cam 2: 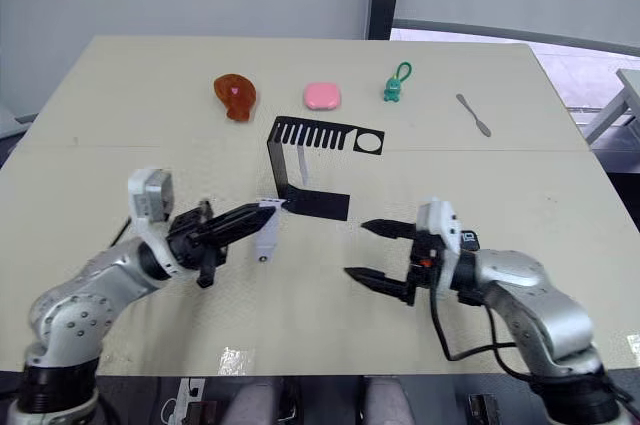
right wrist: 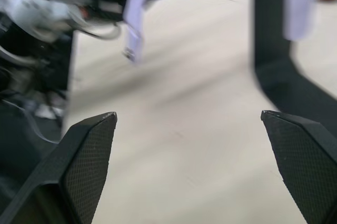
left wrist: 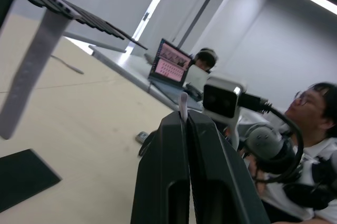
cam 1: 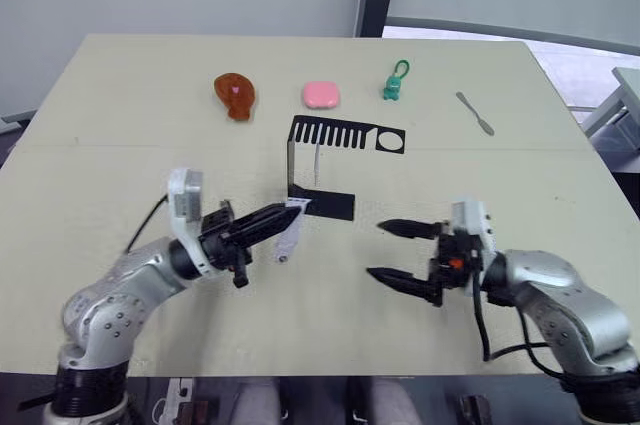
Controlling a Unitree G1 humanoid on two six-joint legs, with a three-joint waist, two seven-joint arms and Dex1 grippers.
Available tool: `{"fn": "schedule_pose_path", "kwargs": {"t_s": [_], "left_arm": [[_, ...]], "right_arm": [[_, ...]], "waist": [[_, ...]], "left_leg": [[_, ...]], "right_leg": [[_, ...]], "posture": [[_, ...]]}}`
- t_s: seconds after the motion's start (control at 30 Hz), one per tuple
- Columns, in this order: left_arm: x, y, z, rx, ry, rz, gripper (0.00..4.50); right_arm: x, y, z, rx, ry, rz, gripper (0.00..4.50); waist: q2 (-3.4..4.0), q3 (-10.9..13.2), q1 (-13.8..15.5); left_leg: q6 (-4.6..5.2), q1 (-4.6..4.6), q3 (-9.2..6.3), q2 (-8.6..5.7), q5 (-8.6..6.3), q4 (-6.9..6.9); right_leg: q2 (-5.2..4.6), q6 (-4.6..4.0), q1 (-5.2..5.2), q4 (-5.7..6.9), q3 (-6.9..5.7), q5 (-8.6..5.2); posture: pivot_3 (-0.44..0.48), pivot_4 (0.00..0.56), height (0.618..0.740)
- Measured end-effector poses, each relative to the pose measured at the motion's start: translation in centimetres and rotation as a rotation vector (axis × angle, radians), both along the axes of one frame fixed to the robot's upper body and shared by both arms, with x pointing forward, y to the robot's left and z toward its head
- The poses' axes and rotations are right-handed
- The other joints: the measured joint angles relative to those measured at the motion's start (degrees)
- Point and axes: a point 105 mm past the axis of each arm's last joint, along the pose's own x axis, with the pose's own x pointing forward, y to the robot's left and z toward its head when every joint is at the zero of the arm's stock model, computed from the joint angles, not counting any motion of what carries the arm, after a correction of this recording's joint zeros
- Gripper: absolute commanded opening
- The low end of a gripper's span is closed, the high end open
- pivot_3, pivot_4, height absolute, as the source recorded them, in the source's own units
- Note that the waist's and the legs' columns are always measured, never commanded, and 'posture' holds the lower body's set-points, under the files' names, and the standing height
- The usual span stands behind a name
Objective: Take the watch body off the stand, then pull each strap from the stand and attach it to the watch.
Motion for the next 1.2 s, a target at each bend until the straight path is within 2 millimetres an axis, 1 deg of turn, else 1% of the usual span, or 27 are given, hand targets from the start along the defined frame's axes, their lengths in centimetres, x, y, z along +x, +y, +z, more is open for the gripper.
{"fn": "schedule_pose_path", "kwargs": {"t_s": [0.07, 0.2, 0.27, 0.3, 0.37, 0.47, 0.53, 0.6, 0.77, 0.8, 0.87, 0.93, 1.0, 1.1, 1.13, 1.2], "left_arm": [[0.0, 2.0, -0.7, 0.101, -0.057, 0.093, 0.0], [0.2, 4.0, -1.4, 0.184, -0.112, 0.183, 0.0], [0.1, 5.4, -2.0, 0.219, -0.119, 0.244, 0.0], [0.3, 6.5, -2.3, 0.232, -0.115, 0.292, 0.0], [0.3, 7.8, -2.6, 0.252, -0.114, 0.351, 0.0], [-0.2, 10.0, -3.0, 0.272, -0.109, 0.44, 0.0], [-0.5, 10.6, -3.1, 0.275, -0.107, 0.467, 0.0], [-0.5, 10.9, -2.9, 0.273, -0.116, 0.482, 0.0], [-0.3, 10.5, -2.8, 0.265, -0.116, 0.483, 0.0], [-0.2, 10.2, -2.6, 0.262, -0.122, 0.475, 0.0], [0.4, 9.0, -1.5, 0.249, -0.156, 0.443, 0.0], [0.7, 6.9, 0.6, 0.248, -0.244, 0.375, 0.0], [0.7, 5.5, 1.8, 0.252, -0.303, 0.33, 0.0], [0.6, 3.3, 2.6, 0.258, -0.348, 0.256, 0.0], [0.5, 2.6, 2.6, 0.266, -0.359, 0.226, 0.0], [-0.2, 0.5, 2.4, 0.306, -0.394, 0.122, 0.0]], "right_arm": [[0.2, -4.8, -0.8, -0.078, -0.067, -0.19, 4.39], [-0.4, -9.9, -1.5, -0.152, -0.133, -0.4, 4.39], [-1.4, -13.1, -2.1, -0.191, -0.156, -0.542, 4.39], [-2.0, -14.8, -2.6, -0.21, -0.154, -0.622, 4.39], [-2.9, -16.6, -3.1, -0.222, -0.149, -0.711, 4.39], [-5.3, -19.8, -4.3, -0.225, -0.116, -0.881, 4.39], [-6.2, -21.1, -4.9, -0.222, -0.095, -0.95, 4.39], [-7.0, -22.1, -5.3, -0.215, -0.083, -1.011, 4.39], [-7.2, -22.4, -5.3, -0.169, -0.095, -1.042, 4.39], [-7.0, -22.3, -5.2, -0.154, -0.1, -1.039, 4.39], [-6.4, -21.6, -5.2, -0.112, -0.093, -1.023, 4.39], [-5.1, -19.3, -5.2, -0.035, -0.069, -0.962, 4.39], [-4.1, -17.3, -5.0, 0.032, -0.049, -0.917, 4.39], [-3.0, -14.5, -4.9, 0.096, -0.009, -0.89, 4.39], [-2.7, -13.9, -4.9, 0.108, 0.001, -0.893, 4.39], [-1.9, -12.0, -5.2, 0.114, 0.029, -0.902, 4.39]], "waist": [[0.02, 0.0, 0.1], [0.02, 0.0, 0.1], [0.02, 0.0, 0.1], [0.03, 0.0, 0.0], [0.07, 0.0, -0.1], [0.1, 0.0, -0.3], [0.11, 0.1, -0.2], [0.16, 0.1, -0.2], [0.25, 0.1, -0.4], [0.25, 0.1, -0.4], [0.25, 0.1, -0.3], [0.25, 0.1, -0.2], [0.43, 0.0, -0.2], [0.54, 0.0, -0.2], [0.54, 0.0, -0.2], [0.54, 0.0, -0.2]], "left_leg": [[0.01, -0.02, 0.02, -0.01, -0.04, -0.04], [0.06, -0.04, 0.03, -0.01, -0.07, -0.01], [0.05, -0.03, 0.03, 0.01, -0.07, -0.04], [0.05, -0.02, 0.03, 0.02, -0.07, -0.05], [0.04, -0.01, 0.02, 0.04, -0.08, -0.05], [0.04, 0.05, 0.03, 0.08, -0.17, -0.11], [-0.11, 0.06, 0.03, 0.1, -0.26, -0.1], [-0.02, 0.06, 0.03, 0.09, -0.41, -0.1], [-0.02, 0.11, 0.05, 0.12, -0.41, -0.15], [-0.02, 0.11, 0.05, 0.12, -0.39, -0.14], [-0.04, 0.11, 0.05, 0.12, -0.32, -0.13], [-0.18, 0.11, 0.05, 0.12, -0.12, -0.12], [-0.04, 0.11, 0.07, 0.11, -0.03, -0.13], [-0.11, 0.1, 0.09, 0.16, 0.0, -0.14], [-0.13, 0.11, 0.09, 0.16, 0.02, -0.13], [-0.19, 0.11, 0.1, 0.2, 0.04, -0.08]], "right_leg": [[0.02, 0.0, 0.04, -0.18, 0.0, 0.0], [0.02, 0.04, 0.06, -0.2, 0.02, 0.02], [0.02, 0.04, 0.05, -0.22, 0.01, 0.02], [0.02, 0.04, 0.05, -0.22, 0.01, 0.02], [0.02, 0.04, 0.05, -0.2, 0.03, 0.03], [0.02, 0.02, 0.07, -0.2, 0.07, 0.03], [0.01, -0.02, 0.07, -0.2, 0.08, 0.04], [-0.01, -0.11, 0.07, -0.2, 0.1, 0.1], [-0.01, -0.16, 0.07, -0.2, 0.12, 0.16], [-0.01, -0.16, 0.07, -0.2, 0.12, 0.16], [-0.01, -0.15, 0.07, -0.16, 0.11, 0.17], [-0.01, -0.12, 0.07, -0.12, 0.12, 0.18], [0.0, -0.11, 0.07, -0.11, 0.12, 0.19], [0.1, -0.1, 0.03, -0.08, 0.13, 0.19], [0.12, -0.1, 0.02, -0.03, 0.13, 0.19], [0.22, -0.1, -0.01, 0.06, 0.17, 0.19]], "posture": [[0.0, 0.15, 0.74], [0.0, 0.15, 0.74], [0.0, 0.15, 0.74], [0.0, 0.15, 0.74], [0.0, 0.15, 0.74], [0.0, 0.15, 0.74], [0.0, 0.15, 0.74], [0.0, 0.15, 0.74], [0.0, 0.15, 0.74], [0.0, 0.15, 0.74], [0.0, 0.15, 0.74], [0.0, 0.15, 0.74], [0.0, 0.15, 0.74], [0.0, 0.15, 0.74], [0.0, 0.15, 0.74], [0.0, 0.15, 0.74]]}}
